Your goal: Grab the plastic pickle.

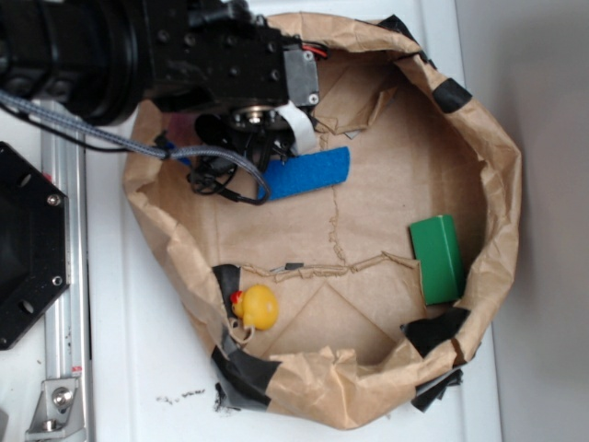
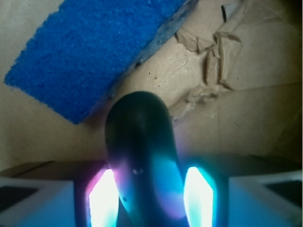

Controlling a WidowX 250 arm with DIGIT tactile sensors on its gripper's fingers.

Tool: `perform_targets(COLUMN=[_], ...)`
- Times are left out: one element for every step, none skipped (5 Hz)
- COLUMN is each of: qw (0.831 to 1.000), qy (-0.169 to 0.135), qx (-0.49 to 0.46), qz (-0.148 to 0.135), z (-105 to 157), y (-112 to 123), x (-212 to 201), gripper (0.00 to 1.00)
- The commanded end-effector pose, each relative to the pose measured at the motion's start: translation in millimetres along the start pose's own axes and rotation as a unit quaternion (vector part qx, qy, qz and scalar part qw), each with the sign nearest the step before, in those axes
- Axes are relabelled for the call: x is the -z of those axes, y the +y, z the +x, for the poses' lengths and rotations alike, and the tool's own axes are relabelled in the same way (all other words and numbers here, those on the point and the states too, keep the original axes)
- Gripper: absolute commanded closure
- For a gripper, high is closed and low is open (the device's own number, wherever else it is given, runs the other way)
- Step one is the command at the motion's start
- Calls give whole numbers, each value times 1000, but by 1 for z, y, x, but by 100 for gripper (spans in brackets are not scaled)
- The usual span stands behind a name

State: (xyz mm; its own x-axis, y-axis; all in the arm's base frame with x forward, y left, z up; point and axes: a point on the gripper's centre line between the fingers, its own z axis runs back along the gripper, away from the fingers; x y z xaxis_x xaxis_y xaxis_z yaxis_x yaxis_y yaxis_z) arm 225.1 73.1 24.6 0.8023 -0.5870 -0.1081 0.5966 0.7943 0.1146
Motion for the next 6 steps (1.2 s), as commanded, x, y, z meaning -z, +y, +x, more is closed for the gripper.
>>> perform_targets(qw=[1000, 997, 972, 943, 928, 917], qy=[-21, -55, -154, -158, -141, -133], qx=[-13, -49, -177, -294, -343, -373], qz=[4, -18, -16, 10, -11, -45], z=[6, 14, 35, 54, 69, 86], y=[0, 2, 5, -2, -7, -20], x=[-9, -37, -92, -121, -131, -137], gripper=[100, 100, 100, 100, 100, 100])
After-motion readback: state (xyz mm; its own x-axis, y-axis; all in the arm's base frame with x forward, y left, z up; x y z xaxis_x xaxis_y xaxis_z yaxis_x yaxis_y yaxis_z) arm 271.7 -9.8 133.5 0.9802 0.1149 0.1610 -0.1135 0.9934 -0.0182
